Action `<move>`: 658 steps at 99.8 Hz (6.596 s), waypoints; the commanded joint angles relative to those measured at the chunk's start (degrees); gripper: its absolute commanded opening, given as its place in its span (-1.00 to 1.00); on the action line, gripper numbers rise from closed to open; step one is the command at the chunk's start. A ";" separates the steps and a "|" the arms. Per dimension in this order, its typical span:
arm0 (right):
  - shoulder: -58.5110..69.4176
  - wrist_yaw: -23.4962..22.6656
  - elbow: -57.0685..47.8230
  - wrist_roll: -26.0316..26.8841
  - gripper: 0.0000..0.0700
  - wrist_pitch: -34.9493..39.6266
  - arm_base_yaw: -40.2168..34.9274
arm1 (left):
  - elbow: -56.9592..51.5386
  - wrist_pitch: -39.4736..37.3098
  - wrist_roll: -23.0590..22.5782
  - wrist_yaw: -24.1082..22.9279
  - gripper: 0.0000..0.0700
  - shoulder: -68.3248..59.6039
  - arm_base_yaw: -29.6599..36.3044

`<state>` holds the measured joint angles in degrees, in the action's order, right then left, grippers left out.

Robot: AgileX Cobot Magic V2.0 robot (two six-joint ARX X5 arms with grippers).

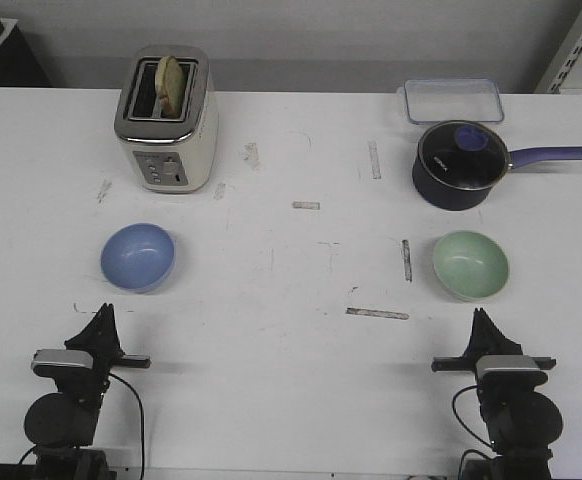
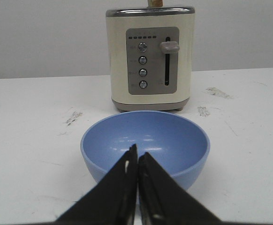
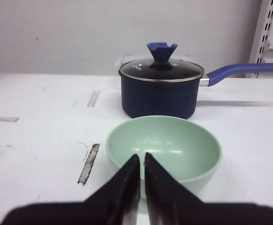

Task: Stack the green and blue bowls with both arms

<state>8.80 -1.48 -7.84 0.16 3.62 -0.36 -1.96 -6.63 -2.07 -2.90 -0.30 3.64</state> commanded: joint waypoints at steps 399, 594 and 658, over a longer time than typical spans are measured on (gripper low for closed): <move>80.04 4.66 -56.26 35.98 -1.00 19.96 -30.12 | 1.22 -0.74 -0.48 -0.13 -0.99 0.11 0.02; 38.05 -0.66 -20.90 -1.29 -0.99 -14.38 -4.50 | 1.22 -0.74 -0.48 -0.13 -0.99 0.11 0.02; 8.98 0.13 -7.89 -1.27 -0.99 -2.75 0.44 | 1.22 -0.74 -0.48 -0.13 -0.99 0.11 0.02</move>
<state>18.94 -1.45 -15.70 -0.67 0.62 0.05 -1.96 -6.63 -2.07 -2.90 -0.30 3.66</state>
